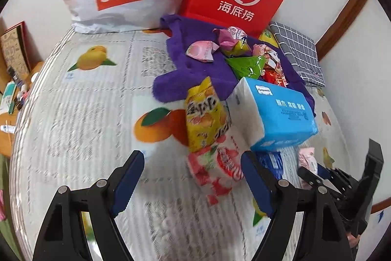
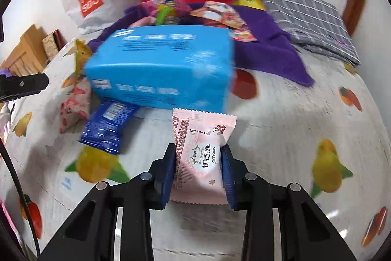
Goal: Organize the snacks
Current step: 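Grasp the pink-and-white candy packet with the right gripper, then grasp the yellow chip bag with the left gripper and lift it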
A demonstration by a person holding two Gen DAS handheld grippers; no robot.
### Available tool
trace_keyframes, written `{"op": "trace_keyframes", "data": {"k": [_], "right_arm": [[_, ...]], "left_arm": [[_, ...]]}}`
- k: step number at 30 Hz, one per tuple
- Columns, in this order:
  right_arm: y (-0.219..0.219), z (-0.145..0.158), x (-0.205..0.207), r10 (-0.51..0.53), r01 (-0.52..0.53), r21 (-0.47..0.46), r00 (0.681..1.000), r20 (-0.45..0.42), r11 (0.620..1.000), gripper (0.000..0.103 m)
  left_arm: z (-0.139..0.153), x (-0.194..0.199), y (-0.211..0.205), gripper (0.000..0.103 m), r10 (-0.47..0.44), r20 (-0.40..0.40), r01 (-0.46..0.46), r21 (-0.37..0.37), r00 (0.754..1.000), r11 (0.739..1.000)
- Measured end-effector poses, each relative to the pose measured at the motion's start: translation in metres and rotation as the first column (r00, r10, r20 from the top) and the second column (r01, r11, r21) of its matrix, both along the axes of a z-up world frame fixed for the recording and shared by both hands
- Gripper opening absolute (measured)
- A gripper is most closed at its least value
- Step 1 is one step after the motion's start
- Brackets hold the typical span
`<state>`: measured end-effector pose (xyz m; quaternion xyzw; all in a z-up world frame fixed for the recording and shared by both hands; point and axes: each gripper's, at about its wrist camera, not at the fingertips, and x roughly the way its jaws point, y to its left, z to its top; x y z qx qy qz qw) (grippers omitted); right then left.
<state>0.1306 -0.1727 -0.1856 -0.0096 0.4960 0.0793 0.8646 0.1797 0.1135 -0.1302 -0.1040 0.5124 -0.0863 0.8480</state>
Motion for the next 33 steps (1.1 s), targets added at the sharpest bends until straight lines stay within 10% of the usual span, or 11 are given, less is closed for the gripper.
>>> {"op": "trace_keyframes", "data": {"k": [13,24,33], "right_arm": [[-0.027,-0.006,0.006,-0.037,0.033,0.072,0.998,0.050,0.997,0.037],[-0.021,-0.008,0.006,-0.023,0.020,0.045,0.998,0.053,0.999,0.041],[-0.021,-0.008,0.006,-0.021,0.020,0.025,0.998,0.060,0.999,0.040]], "left_arm": [[-0.034,0.054,-0.020,0.079,0.019,-0.040,-0.018,0.022,0.999,1.000],[-0.036,0.059,-0.036,0.044,-0.029,-0.034,0.030,0.036,0.999,0.999],[-0.008,0.033,-0.019,0.042,0.018,0.031,-0.018,-0.004,0.999,1.000]]}}
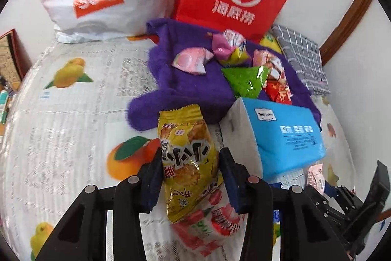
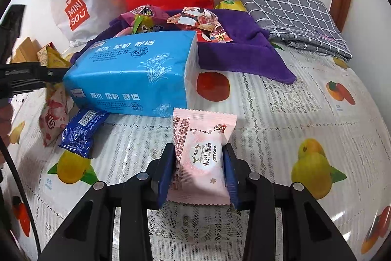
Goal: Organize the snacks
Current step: 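Grasp the yellow chip bag with the left gripper and lift it, then carry the candy packet and yellow chip bag over the purple towel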
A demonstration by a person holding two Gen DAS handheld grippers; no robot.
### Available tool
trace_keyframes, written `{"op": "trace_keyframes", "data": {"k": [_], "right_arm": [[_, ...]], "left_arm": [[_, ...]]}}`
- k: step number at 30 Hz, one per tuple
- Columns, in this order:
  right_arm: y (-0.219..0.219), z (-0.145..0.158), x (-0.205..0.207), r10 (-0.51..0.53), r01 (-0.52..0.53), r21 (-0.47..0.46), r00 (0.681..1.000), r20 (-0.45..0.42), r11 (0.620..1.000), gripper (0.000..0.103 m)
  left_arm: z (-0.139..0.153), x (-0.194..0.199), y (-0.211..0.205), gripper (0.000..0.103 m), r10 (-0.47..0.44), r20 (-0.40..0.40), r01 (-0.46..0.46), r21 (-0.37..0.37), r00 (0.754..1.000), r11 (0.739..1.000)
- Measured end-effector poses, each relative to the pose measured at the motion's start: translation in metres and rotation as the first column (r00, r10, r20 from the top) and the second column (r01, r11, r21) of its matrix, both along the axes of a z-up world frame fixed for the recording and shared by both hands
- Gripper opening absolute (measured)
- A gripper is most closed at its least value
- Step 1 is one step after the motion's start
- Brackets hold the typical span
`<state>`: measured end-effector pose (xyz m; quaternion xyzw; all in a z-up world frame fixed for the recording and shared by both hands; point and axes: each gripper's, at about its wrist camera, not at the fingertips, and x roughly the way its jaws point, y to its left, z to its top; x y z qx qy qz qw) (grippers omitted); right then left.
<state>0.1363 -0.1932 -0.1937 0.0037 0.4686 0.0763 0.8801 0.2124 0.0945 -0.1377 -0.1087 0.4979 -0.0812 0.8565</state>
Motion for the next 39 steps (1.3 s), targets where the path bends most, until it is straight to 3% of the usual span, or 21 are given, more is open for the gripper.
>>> {"op": "trace_keyframes", "data": {"k": [8,13,17,29,39], "right_arm": [[0.001,0.001,-0.002,-0.016,0.016,-0.014,1.000,0.000,1.000,0.036],[-0.001,0.007,-0.011,-0.012,0.014,0.060,0.999,-0.031,0.998,0.034],[-0.001,0.026,-0.022,-0.006,0.007,0.118,1.000,-0.015,0.993,0.034],[0.017,0.099,-0.039,0.057,-0.064,0.056,0.991,0.120,0.996,0.034],[0.014,0.125,-0.031,0.038,-0.049,0.065,0.987,0.159,0.997,0.034]], "left_arm": [[0.025,-0.031,0.025,0.042,0.054,0.038,-0.052,-0.052,0.998,0.997],[0.033,-0.052,0.018,0.042,0.025,0.045,-0.022,-0.054,0.999,0.998],[0.037,-0.067,0.004,0.042,-0.005,0.043,0.008,-0.061,0.999,0.998],[0.060,-0.088,-0.033,0.042,-0.075,0.100,0.082,-0.065,0.992,0.995],[0.081,-0.084,-0.048,0.042,-0.092,0.160,0.093,-0.002,0.983,0.996]]}}
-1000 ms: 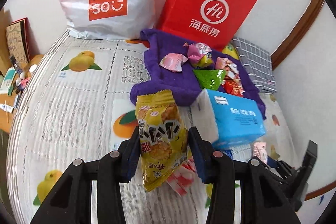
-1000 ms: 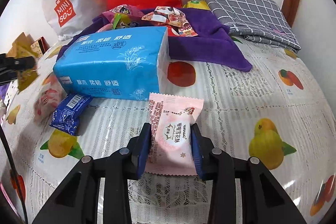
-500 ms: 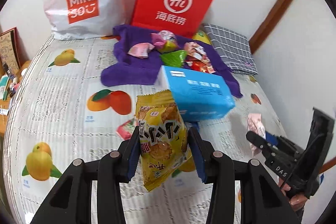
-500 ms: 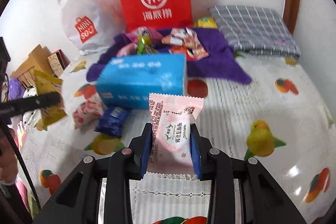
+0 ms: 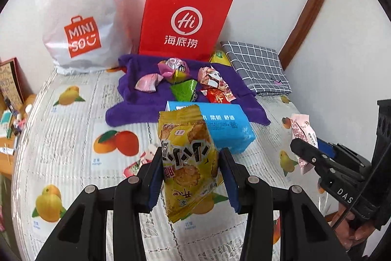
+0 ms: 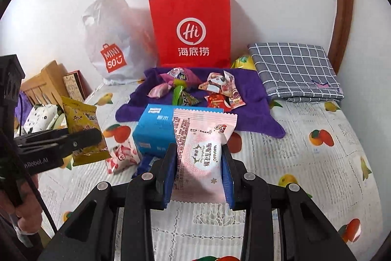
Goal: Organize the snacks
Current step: 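Carry the candy packet and yellow chip bag over the purple towel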
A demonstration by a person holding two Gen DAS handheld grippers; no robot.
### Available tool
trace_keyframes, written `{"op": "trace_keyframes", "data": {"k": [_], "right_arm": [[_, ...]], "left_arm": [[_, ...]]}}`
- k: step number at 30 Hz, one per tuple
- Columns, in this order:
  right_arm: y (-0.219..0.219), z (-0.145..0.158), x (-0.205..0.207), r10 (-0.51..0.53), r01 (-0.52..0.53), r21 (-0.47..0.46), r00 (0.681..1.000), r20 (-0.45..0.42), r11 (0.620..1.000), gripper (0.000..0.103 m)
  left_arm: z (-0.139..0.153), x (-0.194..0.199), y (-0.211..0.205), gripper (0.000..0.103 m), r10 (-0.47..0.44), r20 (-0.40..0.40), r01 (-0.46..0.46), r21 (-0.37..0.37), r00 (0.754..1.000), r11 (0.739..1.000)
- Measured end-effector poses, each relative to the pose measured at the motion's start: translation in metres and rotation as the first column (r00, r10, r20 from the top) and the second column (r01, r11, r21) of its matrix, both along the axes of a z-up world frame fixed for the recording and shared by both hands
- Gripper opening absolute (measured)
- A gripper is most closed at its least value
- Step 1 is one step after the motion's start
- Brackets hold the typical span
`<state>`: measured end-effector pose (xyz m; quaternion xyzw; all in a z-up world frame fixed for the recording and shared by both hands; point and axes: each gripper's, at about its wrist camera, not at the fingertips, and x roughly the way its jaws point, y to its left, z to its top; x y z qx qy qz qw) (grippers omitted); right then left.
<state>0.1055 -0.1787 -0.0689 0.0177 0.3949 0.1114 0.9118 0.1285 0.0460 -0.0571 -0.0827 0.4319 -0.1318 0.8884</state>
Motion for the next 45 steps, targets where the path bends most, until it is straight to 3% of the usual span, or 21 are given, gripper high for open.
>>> {"op": "trace_keyframes", "data": {"k": [23,39,45], "right_arm": [[-0.004,0.007,0.069,-0.014,0.014,0.018,1.000,0.015,1.000,0.034],[0.001,-0.002,0.109,-0.014,0.014,0.038,1.000,0.002,0.999,0.034],[0.002,-0.003,0.121,-0.024,0.023,0.039,1.000,0.008,0.999,0.034]], "left_arm": [[-0.009,0.061,-0.011,0.042,-0.006,0.019,0.007,-0.053,1.000,0.999],[-0.015,0.092,-0.016,0.042,-0.057,0.068,0.056,0.014,0.996,0.998],[-0.026,0.097,-0.010,0.042,-0.055,0.038,0.056,-0.027,0.998,0.998]]}}
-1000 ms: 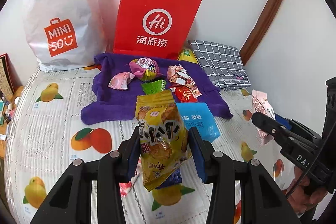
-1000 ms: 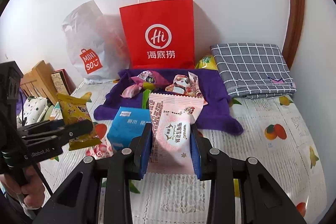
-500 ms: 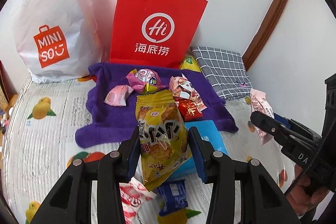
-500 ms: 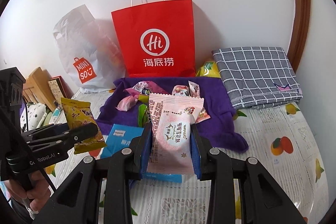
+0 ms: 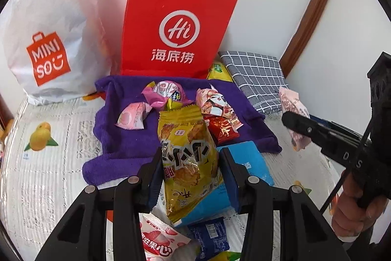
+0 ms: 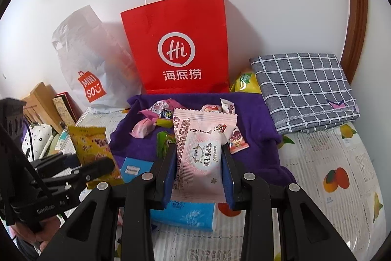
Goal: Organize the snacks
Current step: 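Carry the candy packet and yellow chip bag over the purple towel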
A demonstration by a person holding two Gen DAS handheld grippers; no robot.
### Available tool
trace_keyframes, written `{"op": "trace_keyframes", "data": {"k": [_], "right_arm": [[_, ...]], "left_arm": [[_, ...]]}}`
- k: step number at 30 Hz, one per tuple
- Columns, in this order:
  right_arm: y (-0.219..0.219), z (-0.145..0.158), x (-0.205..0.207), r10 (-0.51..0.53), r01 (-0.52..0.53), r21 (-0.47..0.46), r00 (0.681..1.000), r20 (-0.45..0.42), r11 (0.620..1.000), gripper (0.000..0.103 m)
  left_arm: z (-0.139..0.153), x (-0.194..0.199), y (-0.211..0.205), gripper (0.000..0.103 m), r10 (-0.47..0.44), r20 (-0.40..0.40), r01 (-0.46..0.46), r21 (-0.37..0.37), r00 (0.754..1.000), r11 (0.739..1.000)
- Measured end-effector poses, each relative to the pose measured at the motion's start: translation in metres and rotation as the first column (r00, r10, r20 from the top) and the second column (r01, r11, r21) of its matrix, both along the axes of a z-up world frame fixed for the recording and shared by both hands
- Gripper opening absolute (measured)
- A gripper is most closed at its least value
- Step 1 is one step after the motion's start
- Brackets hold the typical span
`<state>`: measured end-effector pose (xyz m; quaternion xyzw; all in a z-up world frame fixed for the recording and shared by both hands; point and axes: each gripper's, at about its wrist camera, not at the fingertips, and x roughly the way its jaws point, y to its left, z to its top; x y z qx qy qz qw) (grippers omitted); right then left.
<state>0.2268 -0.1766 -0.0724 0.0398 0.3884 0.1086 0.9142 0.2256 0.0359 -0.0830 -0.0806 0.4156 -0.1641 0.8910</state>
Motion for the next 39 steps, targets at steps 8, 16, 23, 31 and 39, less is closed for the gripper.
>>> {"op": "trace_keyframes", "data": {"k": [8,16,23,31,39], "right_arm": [[0.001,-0.004,0.016,-0.004,0.004,0.000,1.000,0.012,1.000,0.034],[0.005,-0.010,0.033,0.002,-0.002,-0.008,1.000,0.014,1.000,0.034],[0.006,-0.020,0.049,0.001,-0.001,-0.018,1.000,-0.001,1.000,0.034],[0.003,-0.033,0.065,-0.016,0.015,-0.032,1.000,-0.021,0.999,0.034],[-0.006,-0.055,0.079,-0.044,0.041,-0.038,0.996,-0.072,0.998,0.034]], "left_arm": [[-0.009,0.006,0.011,0.042,0.031,-0.021,-0.031,-0.020,0.999,0.999],[-0.015,0.009,0.013,0.042,0.044,-0.041,-0.045,-0.021,0.998,0.999],[-0.015,0.010,0.013,0.042,0.047,-0.041,-0.048,-0.015,0.998,0.999],[-0.018,0.012,0.015,0.042,0.049,-0.050,-0.049,-0.007,0.998,0.999],[-0.021,0.015,0.016,0.042,0.058,-0.063,-0.058,-0.006,0.996,0.998]]}}
